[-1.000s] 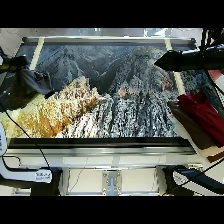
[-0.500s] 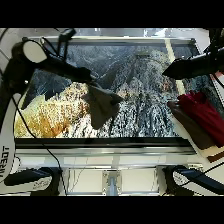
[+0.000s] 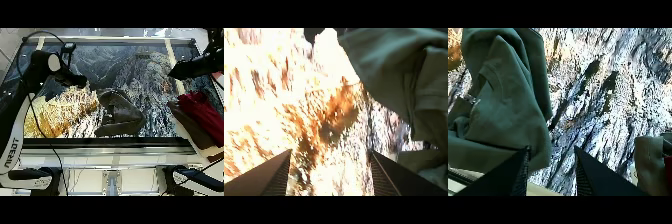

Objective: Fold the shirts.

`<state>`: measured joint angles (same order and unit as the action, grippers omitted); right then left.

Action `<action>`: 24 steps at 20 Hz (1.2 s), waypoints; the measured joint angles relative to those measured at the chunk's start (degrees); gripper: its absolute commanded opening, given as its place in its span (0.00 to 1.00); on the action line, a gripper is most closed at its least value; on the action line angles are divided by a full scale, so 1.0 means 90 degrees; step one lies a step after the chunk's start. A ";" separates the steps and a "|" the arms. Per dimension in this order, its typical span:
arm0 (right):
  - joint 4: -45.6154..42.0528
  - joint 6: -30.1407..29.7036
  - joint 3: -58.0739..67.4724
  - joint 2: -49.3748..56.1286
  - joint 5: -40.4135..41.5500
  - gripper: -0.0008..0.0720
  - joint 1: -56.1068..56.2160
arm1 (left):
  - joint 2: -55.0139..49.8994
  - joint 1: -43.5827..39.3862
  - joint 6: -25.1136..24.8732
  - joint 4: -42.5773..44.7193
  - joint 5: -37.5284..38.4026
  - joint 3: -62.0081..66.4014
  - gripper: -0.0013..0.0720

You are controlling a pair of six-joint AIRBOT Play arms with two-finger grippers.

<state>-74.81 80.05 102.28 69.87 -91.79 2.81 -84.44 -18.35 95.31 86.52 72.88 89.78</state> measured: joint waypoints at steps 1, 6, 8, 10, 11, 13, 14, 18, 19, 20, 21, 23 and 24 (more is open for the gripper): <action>0.0007 0.0000 -0.0078 0.0068 0.0017 0.44 0.0000 | -0.0199 0.0044 0.0041 -0.0250 -0.0068 -0.0131 0.79; 0.0197 0.0000 -0.0452 0.0423 -0.0010 0.44 0.0005 | -0.1222 0.0134 0.0083 -0.2011 -0.0639 -0.0393 0.78; 0.0255 0.0000 -0.0503 0.0481 -0.0012 0.44 0.0005 | -0.1579 0.0153 0.0068 -0.2569 -0.0789 -0.0425 0.75; 0.0272 0.0000 -0.0534 0.0515 -0.0005 0.44 0.0005 | -0.1877 0.0158 0.0058 -0.3011 -0.0889 -0.0444 0.74; 0.0287 0.0000 -0.0542 0.0525 -0.0005 0.44 0.0005 | -0.1996 0.0160 0.0039 -0.3211 -0.0984 -0.0444 0.74; 0.0291 0.0000 -0.0554 0.0534 -0.0007 0.44 0.0005 | -0.2208 0.0168 -0.0034 -0.3585 -0.1163 -0.0457 0.66; 0.0299 0.0000 -0.0556 0.0539 -0.0007 0.44 0.0005 | -0.2280 0.0172 -0.0068 -0.3776 -0.1314 -0.0457 0.66; 0.0311 0.0000 -0.0561 0.0546 -0.0007 0.44 0.0005 | -0.2499 0.0185 -0.0109 -0.4082 -0.1649 -0.0457 0.66; 0.0308 0.0000 -0.0561 0.0546 -0.0007 0.44 0.0005 | -0.2526 0.0194 -0.0114 -0.4097 -0.1659 -0.0457 0.66; 0.0308 0.0000 -0.0561 0.0546 -0.0007 0.44 0.0005 | -0.2538 0.0228 -0.0126 -0.4121 -0.1688 -0.0457 0.66; 0.0311 0.0000 -0.0561 0.0546 -0.0010 0.44 0.0005 | -0.2540 0.0282 -0.0129 -0.4141 -0.1685 -0.0457 0.66; 0.0308 0.0000 -0.0561 0.0546 0.0000 0.44 0.0005 | -0.2538 0.0457 -0.0131 -0.4141 -0.1569 -0.0457 0.66; 0.0308 0.0000 -0.0561 0.0546 0.0022 0.44 0.0005 | -0.2535 0.0549 -0.0131 -0.4141 -0.1489 -0.0457 0.66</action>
<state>-72.03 80.05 97.23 74.78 -91.59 2.85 -107.26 -13.41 94.13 49.25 59.48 85.67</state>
